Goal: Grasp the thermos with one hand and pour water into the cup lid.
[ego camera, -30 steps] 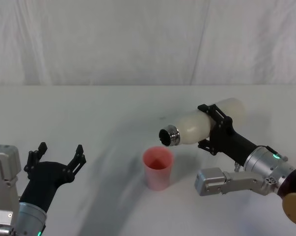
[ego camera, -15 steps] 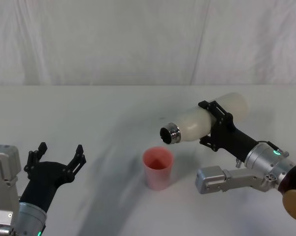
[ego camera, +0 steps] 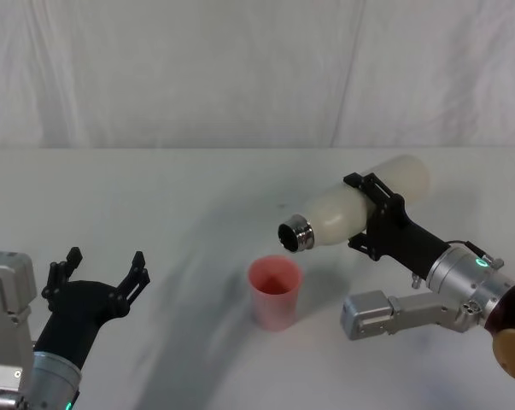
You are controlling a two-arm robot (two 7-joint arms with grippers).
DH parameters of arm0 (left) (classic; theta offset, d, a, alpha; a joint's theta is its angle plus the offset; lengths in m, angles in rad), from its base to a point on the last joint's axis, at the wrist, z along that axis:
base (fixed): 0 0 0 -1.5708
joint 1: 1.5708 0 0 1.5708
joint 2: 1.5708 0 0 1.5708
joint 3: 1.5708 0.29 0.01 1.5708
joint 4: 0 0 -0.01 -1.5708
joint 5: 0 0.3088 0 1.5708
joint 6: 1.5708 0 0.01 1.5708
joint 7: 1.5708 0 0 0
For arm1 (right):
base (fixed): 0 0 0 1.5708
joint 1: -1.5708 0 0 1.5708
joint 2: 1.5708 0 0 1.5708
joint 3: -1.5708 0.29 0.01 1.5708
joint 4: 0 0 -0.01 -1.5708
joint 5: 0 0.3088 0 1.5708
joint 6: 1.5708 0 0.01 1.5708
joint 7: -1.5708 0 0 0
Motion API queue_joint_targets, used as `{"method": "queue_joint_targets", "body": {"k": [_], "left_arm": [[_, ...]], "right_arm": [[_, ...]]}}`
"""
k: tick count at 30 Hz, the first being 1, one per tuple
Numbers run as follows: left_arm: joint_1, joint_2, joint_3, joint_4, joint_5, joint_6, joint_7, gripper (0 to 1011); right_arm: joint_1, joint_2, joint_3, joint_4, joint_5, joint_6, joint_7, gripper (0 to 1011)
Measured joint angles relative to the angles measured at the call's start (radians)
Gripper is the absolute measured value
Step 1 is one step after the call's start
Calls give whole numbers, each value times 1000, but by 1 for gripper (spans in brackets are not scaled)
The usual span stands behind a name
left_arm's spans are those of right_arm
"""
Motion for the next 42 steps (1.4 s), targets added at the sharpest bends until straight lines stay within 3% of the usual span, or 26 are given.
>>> {"method": "queue_joint_targets", "body": {"k": [42], "left_arm": [[0, 0, 0, 0, 0, 0, 0, 1001]], "right_arm": [[8, 18, -13, -10, -13, 4, -14, 950]]}}
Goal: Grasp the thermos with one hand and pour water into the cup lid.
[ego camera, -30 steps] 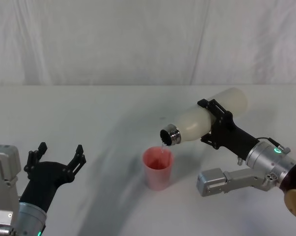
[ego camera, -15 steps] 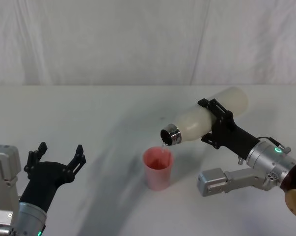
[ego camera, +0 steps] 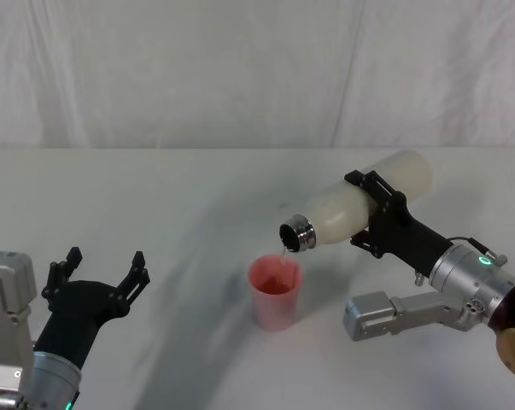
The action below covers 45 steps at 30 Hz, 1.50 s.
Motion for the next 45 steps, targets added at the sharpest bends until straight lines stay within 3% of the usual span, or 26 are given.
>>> {"method": "queue_joint_targets", "body": {"k": [45], "left_arm": [[0, 0, 0, 0, 0, 0, 0, 1001]], "right_arm": [[6, 2, -1, 5, -2, 2, 3, 950]]}}
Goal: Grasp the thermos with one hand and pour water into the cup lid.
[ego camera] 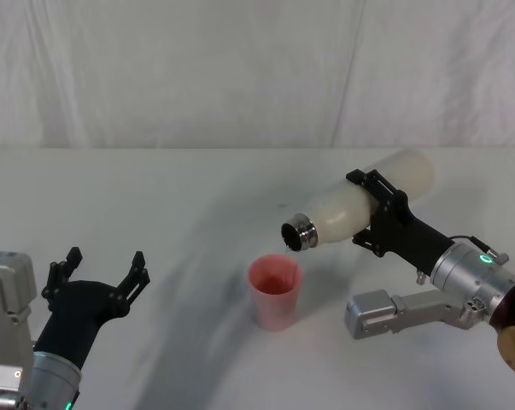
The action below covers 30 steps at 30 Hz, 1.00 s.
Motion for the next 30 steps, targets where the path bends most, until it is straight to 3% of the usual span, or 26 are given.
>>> {"method": "queue_joint_targets", "body": {"k": [20, 30], "left_arm": [[0, 0, 0, 0, 0, 0, 0, 1001], [0, 0, 0, 0, 0, 0, 0, 1001]], "right_arm": [[4, 0, -3, 7, -2, -1, -1, 950], [-5, -4, 10, 4, 37, -4, 22, 951]]}}
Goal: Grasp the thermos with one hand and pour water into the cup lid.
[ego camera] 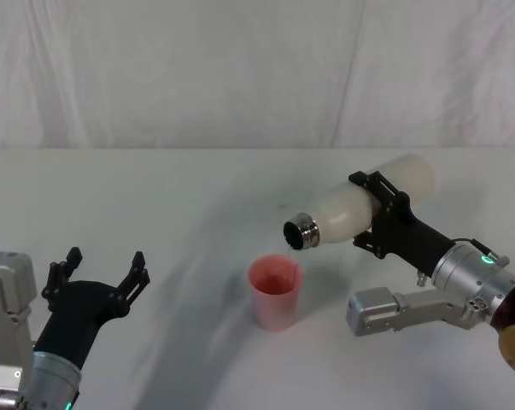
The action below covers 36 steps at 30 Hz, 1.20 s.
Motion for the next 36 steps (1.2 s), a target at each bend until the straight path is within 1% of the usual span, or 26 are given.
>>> {"method": "queue_joint_targets", "body": {"k": [8, 18, 20, 24, 25, 26, 27, 29, 30, 31, 32, 33, 36], "left_arm": [[0, 0, 0, 0, 0, 0, 0, 1001], [0, 0, 0, 0, 0, 0, 0, 1001], [0, 0, 0, 0, 0, 0, 0, 1001], [0, 0, 0, 0, 0, 0, 0, 1001], [0, 0, 0, 0, 0, 0, 0, 1001], [0, 0, 0, 0, 0, 0, 0, 1001], [0, 0, 0, 0, 0, 0, 0, 1001], [0, 0, 0, 0, 0, 0, 0, 1001], [0, 0, 0, 0, 0, 0, 0, 1001], [0, 0, 0, 0, 0, 0, 0, 1001], [0, 0, 0, 0, 0, 0, 0, 1001], [0, 0, 0, 0, 0, 0, 0, 1001], [0, 0, 0, 0, 0, 0, 0, 1001]], "right_arm": [[-10, -1, 11, -10, 35, -11, 31, 950], [-44, 7, 54, -68, 129, -25, 93, 950], [-62, 9, 78, -94, 179, -26, 123, 950], [-82, 9, 105, -124, 236, -24, 156, 950], [-95, 9, 120, -142, 266, -21, 174, 950], [-101, 9, 127, -150, 282, -20, 183, 950], [-115, 9, 142, -166, 316, -16, 201, 950], [-126, 9, 155, -180, 345, -11, 217, 950], [-138, 8, 170, -195, 377, -5, 232, 950], [-138, 8, 170, -195, 377, -5, 232, 950], [-145, 7, 178, -202, 391, -2, 240, 950], [-158, 6, 193, -215, 421, 4, 255, 950], [-174, 1, 214, -231, 467, 15, 276, 950]]}}
